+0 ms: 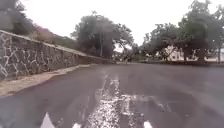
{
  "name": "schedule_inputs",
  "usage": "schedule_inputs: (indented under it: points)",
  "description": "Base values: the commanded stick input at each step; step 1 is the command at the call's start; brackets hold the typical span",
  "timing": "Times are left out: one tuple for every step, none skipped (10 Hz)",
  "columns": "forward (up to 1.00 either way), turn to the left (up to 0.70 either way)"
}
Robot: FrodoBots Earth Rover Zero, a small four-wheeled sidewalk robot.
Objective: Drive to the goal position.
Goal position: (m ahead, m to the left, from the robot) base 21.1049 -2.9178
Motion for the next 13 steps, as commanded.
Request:
schedule_inputs:
  points:
    - [0.85, -0.01]
    - [0.85, -0.09]
    - [0.85, -0.19]
    - [0.85, -0.18]
    - [0.85, -0.11]
    - [0.85, -0.05]
    - [0.85, -0.01]
    - [0.85, -0.04]
    - [0.85, -0.07]
    - [0.85, -0.03]
    - [0.85, -0.01]
    - [0.85, -0.25]
    - [0.85, -0.19]
